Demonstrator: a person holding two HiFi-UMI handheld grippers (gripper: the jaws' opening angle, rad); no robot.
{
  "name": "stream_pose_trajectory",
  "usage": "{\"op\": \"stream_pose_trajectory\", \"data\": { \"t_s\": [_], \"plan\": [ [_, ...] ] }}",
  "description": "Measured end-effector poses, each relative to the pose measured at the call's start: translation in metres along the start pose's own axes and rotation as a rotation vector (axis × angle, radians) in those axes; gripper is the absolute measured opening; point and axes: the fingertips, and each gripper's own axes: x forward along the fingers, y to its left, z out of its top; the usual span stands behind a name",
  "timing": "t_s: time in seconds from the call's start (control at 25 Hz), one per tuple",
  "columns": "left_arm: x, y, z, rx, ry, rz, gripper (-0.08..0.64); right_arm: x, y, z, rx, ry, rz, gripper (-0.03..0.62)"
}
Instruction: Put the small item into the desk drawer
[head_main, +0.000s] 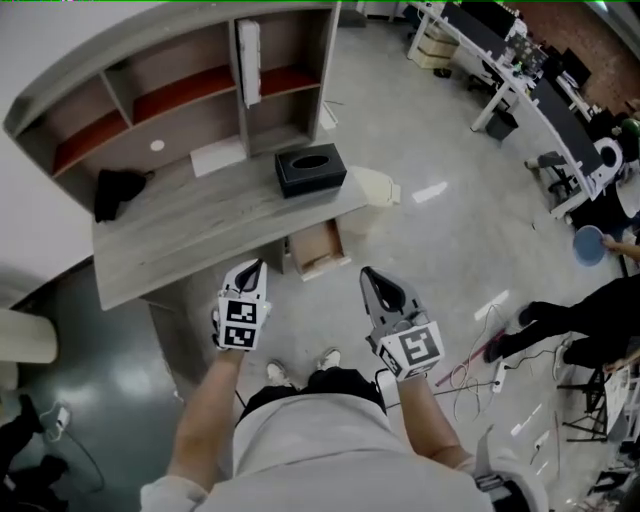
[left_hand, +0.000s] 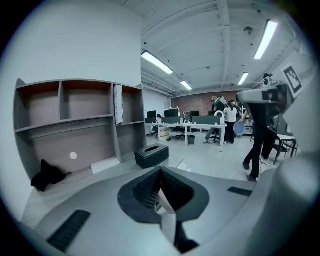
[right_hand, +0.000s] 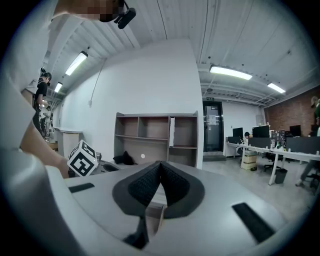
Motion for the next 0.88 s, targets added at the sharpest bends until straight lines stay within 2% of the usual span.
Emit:
{"op": "stream_pose_trajectory", "data": {
  "t_s": [0.16,0.48,0.88],
  "plan": [
    [-0.015,0.005,0.007,-0.008,-0.023,0.003,0.018,0.002,0.006,0.011,-0.015,-0.021,0.006,0.023],
    [-0.023,0.006,0.04,-0.017,-0.101,-0.01,0.017,-0.006,-0.018,0.037,0.061,-0.099,-0.003,0.023],
    [-0.028,0.007,0.122,-0.008,-0.256,-0.008,0.017,-0.039,-0.083,0.058,0.077,-0.154,-0.096,0.023]
  ]
}}
